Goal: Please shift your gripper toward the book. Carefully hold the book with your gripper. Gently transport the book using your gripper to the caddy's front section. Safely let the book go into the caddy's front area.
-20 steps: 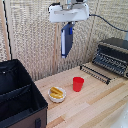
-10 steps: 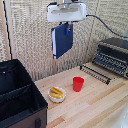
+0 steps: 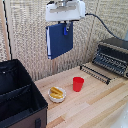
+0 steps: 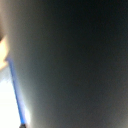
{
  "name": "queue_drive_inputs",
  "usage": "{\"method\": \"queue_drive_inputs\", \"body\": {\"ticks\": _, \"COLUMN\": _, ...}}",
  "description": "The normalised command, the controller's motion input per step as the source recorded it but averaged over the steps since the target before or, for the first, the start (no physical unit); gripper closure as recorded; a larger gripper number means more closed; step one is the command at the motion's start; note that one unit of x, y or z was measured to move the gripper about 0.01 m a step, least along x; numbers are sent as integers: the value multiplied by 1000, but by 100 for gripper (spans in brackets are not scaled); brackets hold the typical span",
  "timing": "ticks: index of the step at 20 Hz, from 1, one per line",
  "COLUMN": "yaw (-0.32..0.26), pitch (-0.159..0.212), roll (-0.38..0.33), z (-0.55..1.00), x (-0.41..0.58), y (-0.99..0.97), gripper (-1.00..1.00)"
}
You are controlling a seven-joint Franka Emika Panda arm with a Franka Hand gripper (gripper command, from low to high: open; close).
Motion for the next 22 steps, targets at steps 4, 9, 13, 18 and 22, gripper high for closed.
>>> {"method": "queue_drive_inputs", "body": {"ticks": 4, "yaw": -50, "pitch": 0, "roll": 0, "z": 54, "x": -313, "y": 832, "gripper": 100}}
{"method": "queue_drive_inputs", "body": {"ticks": 9, "yaw": -59, "pitch": -10, "roll": 0, "z": 4, "x": -191, "y": 878, "gripper": 100}}
{"method": "queue_drive_inputs", "body": {"ticks": 13, "yaw": -74, "pitch": -10, "roll": 0, "z": 0, "x": -97, "y": 886, "gripper": 100}}
{"method": "queue_drive_inputs", "body": {"ticks": 18, "yaw": -93, "pitch": 0, "roll": 0, "z": 0, "x": -27, "y": 874, "gripper": 100}}
{"method": "queue_drive_inputs", "body": {"ticks": 22, "yaw": -82, "pitch": 0, "roll": 0, "z": 0, "x": -61, "y": 882, "gripper": 100}}
